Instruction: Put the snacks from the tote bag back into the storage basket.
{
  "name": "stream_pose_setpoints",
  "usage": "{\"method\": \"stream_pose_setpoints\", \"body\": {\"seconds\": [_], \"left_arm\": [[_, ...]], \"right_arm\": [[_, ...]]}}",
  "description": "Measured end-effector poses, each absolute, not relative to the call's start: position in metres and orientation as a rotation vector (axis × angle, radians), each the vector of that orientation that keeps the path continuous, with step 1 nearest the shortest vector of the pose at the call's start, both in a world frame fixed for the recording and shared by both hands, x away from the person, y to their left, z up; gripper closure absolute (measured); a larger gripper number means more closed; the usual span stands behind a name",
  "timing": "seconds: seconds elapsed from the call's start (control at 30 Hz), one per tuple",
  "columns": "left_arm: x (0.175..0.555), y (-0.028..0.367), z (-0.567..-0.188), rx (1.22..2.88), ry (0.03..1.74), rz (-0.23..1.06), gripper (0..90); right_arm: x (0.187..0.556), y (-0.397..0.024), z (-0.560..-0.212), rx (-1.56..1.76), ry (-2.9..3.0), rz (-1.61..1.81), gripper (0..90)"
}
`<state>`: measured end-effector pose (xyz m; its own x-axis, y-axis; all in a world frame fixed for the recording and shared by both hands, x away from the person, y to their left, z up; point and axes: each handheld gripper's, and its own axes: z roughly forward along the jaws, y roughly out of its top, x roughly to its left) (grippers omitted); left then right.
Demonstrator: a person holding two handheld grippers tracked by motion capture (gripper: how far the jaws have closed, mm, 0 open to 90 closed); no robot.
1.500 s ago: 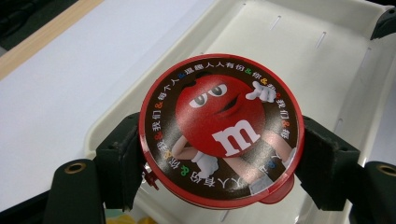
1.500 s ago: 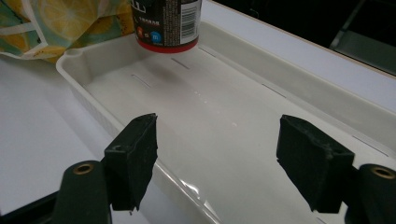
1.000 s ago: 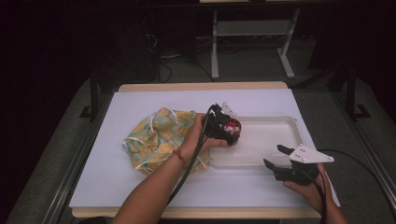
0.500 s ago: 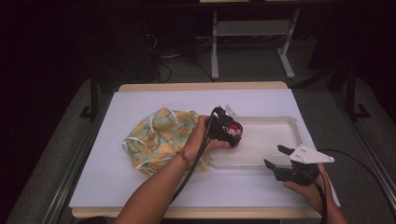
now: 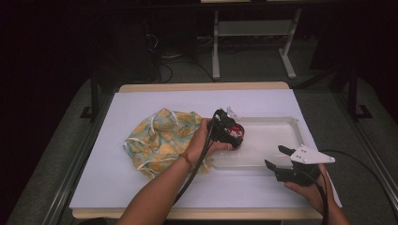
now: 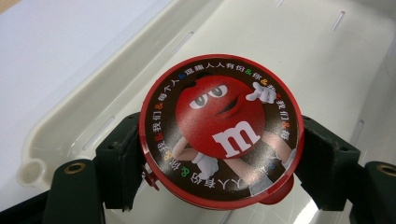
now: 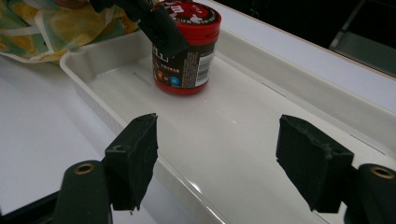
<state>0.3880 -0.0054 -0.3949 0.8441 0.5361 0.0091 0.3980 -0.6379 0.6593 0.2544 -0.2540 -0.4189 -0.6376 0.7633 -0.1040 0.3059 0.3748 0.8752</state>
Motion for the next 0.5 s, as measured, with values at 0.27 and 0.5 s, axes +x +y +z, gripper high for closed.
{"method": "stream_pose_setpoints", "body": {"seconds": [0.27,0.5], "left_arm": [[0.3892,-0.0077,-0.4015,2.353,0.697,0.254,25.5],[0.3869,-0.0077,-0.4016,2.367,0.691,0.257,25.4]], "right_arm": [[0.2546,-0.254,-0.4187,0.92,2.14,1.208,28.7],[0.2547,-0.2535,-0.4194,0.924,2.145,1.204,28.6]]}}
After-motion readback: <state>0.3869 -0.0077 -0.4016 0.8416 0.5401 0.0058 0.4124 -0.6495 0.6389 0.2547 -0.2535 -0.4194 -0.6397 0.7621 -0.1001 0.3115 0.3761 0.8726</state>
